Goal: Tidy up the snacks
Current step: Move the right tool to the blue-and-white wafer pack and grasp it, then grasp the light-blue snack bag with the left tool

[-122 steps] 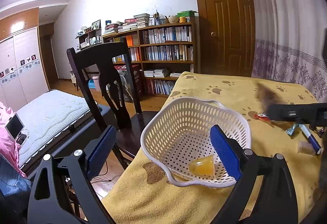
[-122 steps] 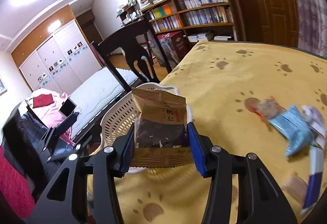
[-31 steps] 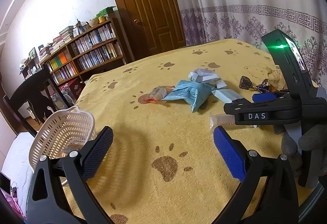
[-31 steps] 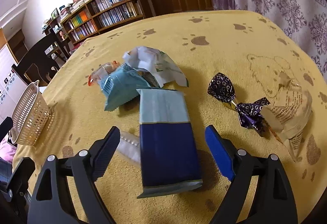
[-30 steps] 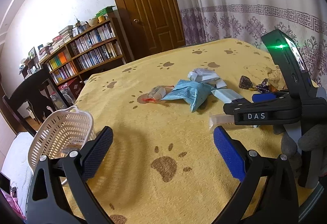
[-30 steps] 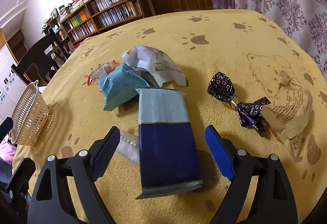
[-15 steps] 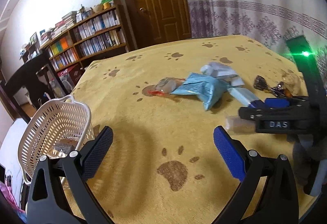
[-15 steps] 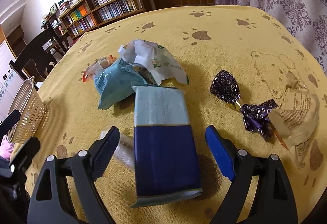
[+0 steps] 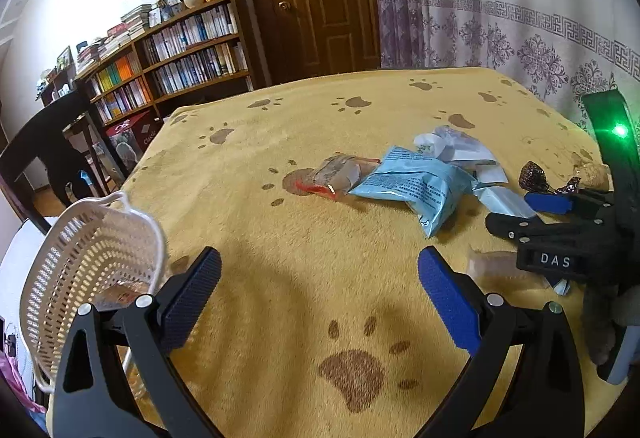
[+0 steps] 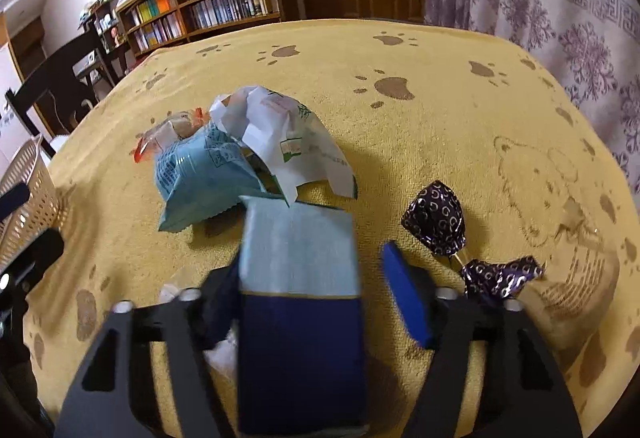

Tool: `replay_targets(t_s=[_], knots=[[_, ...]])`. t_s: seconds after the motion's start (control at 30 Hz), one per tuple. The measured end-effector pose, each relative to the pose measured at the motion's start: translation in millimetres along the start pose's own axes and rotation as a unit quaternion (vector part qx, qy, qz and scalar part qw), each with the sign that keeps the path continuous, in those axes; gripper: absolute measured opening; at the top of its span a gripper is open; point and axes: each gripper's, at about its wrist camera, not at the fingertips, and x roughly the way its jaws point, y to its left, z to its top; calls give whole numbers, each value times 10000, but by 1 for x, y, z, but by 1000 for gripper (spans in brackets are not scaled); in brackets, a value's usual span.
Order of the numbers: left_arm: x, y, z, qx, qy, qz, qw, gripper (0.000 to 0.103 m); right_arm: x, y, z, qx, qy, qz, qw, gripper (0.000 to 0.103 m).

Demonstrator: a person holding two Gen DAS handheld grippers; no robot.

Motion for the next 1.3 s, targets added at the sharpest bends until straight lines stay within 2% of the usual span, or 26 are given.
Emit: replay_targets(t_s=[0.03,0.1,0.6,0.9,1.1,1.3], knots=[[2,-1,0,14,11,-21,10000,100,-1,-1,-1,-34,-4,-48,10000,51],[10,-4,4,57,48,-80,9999,100,-3,-5,-2,1,-5,26,10000,49],[62,-42,37,313,126,-720,9968,100,-21,-37,-21,275,-45,412,9988,49],[94,-54,53,356,242,-1070,9933,100,-20,-40,-22,323,-64,545,9980,49],[109,-65,58,554,265,-1247,9903,100,-20,-40,-22,328,-66,560,9979,50],[119,-68,60,492,413,-1361,9886,100,-19,-39,-21,329,-77,594,9977,51]])
